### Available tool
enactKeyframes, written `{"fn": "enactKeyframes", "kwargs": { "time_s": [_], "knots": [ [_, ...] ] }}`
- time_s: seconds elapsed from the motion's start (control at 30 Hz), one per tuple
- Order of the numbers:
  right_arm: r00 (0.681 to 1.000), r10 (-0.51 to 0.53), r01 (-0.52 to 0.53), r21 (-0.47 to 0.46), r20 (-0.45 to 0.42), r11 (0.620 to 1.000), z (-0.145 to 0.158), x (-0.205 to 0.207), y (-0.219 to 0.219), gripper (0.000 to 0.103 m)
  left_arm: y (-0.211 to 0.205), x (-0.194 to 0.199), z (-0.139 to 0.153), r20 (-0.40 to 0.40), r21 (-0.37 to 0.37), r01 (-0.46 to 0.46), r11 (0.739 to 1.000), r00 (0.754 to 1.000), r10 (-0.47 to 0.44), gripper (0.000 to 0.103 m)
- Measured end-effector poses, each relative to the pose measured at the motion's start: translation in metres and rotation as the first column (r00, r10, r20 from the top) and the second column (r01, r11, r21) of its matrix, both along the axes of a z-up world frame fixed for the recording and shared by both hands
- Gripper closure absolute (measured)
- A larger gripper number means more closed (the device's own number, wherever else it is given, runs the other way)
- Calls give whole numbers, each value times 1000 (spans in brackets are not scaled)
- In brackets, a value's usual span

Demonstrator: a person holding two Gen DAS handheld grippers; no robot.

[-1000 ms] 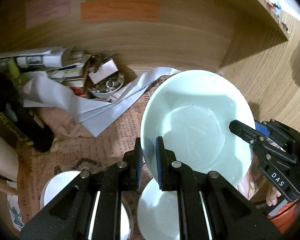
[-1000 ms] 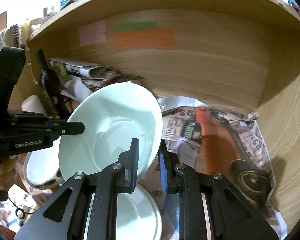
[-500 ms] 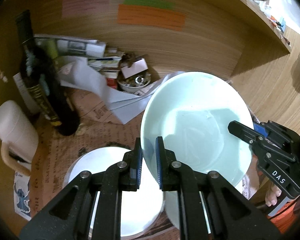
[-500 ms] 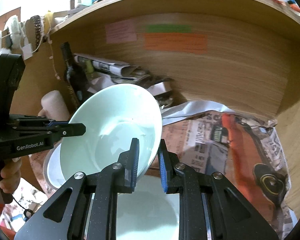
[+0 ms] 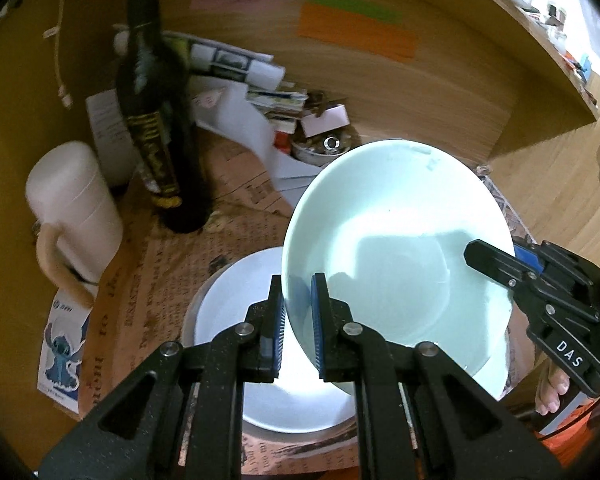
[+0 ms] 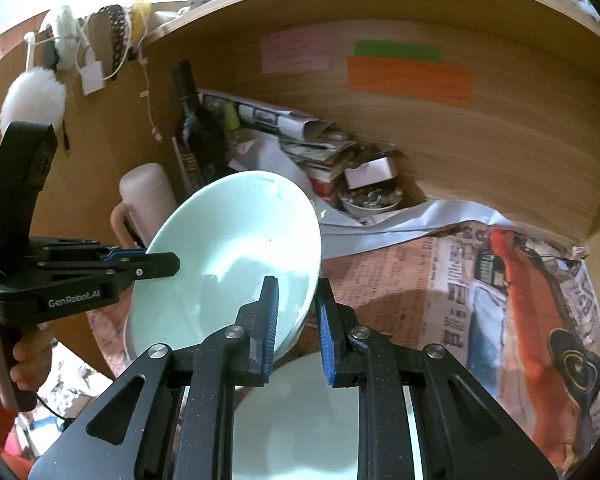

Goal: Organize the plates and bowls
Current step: 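Lift the mint-green bowl with both tools and carry it over the stack, then lower the mint-green bowl onto the white bowl and open both tools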

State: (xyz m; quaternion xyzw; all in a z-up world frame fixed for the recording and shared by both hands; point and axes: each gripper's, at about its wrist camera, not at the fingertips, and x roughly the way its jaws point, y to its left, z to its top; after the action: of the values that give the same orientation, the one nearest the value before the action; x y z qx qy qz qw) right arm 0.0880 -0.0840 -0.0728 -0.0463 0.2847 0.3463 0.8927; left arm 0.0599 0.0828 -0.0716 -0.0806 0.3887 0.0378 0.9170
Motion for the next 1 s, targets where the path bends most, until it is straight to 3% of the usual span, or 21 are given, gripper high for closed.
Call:
{"fn": "enactKeyframes", "kwargs": {
  "time_s": [1.0],
  "knots": [
    [983,111,-119,-53,-145,991,-52,6,60,86,48,-22,-36,-82,9,-115,993,990,116,92]
  ]
}}
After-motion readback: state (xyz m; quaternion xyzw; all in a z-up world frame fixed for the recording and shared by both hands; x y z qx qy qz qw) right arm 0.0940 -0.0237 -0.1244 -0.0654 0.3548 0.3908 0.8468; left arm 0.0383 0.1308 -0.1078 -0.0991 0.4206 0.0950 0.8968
